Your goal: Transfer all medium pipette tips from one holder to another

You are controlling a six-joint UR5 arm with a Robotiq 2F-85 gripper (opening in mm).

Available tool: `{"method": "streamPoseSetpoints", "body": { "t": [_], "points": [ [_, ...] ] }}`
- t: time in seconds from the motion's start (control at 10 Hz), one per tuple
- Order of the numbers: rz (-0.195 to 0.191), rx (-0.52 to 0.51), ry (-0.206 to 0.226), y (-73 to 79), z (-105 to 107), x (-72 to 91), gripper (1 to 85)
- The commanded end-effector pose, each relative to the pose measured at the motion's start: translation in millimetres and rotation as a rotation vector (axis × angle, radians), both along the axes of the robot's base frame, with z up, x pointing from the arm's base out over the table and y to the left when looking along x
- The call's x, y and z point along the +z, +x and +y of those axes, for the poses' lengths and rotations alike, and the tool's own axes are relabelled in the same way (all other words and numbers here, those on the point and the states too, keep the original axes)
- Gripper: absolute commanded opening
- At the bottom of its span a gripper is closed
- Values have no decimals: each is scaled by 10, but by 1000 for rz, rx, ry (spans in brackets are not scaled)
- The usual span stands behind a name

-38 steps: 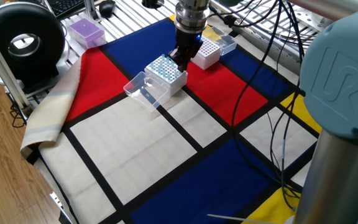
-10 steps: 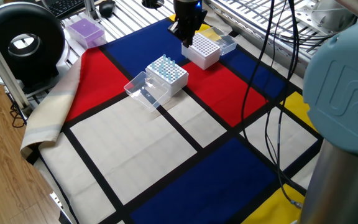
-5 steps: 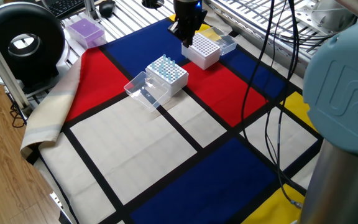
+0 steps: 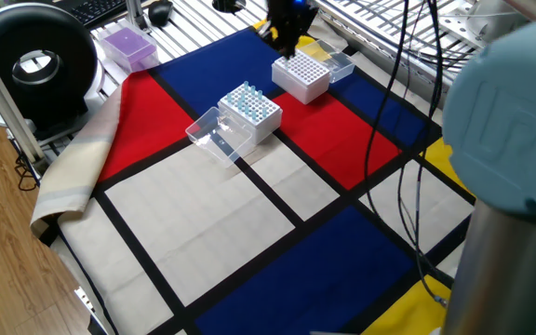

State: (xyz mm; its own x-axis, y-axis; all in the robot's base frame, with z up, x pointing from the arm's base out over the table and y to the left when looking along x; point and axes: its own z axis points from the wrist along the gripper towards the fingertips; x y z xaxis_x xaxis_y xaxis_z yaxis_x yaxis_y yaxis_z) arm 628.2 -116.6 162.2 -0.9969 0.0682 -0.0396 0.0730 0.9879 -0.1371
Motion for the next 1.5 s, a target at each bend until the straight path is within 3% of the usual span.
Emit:
{"method": "streamPoseSetpoints", "body": {
  "t": [0.0, 0.2, 0.4, 0.6, 0.7, 1.0, 1.4],
  "points": [
    [-5, 68, 40, 50, -430, -31, 13],
    [-18, 94, 22, 75, -658, -110, 17],
    [-28, 118, 48, 78, -819, -208, 17],
    [-31, 139, 13, 57, -1088, -260, 17],
    [-33, 143, 17, 47, -1165, -289, 17],
    [-17, 124, -24, -31, -1336, -320, 20],
    [-32, 111, -13, -25, -1303, -353, 20]
  ]
}}
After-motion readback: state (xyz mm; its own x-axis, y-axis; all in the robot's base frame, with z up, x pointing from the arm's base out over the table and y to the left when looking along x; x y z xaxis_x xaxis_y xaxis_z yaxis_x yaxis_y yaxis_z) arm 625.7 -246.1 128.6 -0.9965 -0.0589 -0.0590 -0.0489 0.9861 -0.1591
